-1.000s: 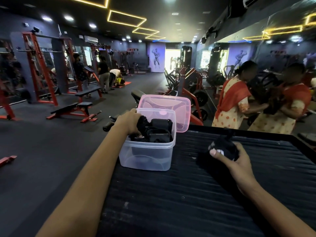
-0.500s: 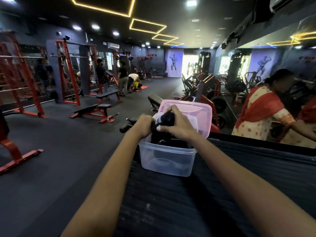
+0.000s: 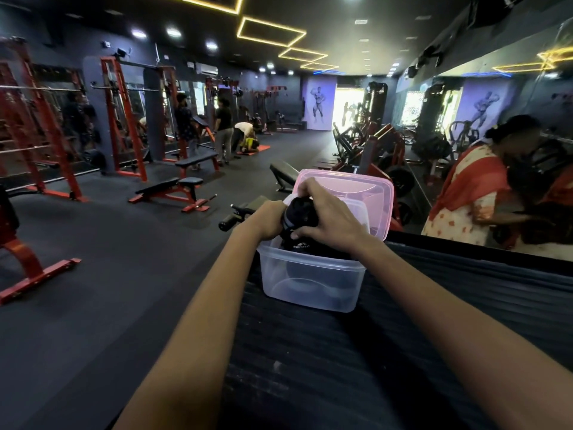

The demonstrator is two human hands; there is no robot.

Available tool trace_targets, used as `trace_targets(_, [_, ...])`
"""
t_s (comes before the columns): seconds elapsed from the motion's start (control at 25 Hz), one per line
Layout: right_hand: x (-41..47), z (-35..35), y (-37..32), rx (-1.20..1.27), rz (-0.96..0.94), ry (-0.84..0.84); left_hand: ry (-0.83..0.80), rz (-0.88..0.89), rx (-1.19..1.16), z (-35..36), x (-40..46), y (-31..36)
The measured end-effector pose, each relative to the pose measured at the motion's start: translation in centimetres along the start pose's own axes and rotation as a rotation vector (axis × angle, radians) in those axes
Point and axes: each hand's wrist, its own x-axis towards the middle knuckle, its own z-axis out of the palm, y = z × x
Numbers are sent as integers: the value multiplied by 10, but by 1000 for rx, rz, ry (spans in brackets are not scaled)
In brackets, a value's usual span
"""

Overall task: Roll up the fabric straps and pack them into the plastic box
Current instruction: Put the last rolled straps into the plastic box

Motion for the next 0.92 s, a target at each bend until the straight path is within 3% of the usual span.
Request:
trace_targets(0.24, [4,10,3,34,12,-182,37,-45,-91,3,3,-6])
trace_targets(0.92, [8,25,5,-101,23,-285,194,-105,-290,0,-10,4])
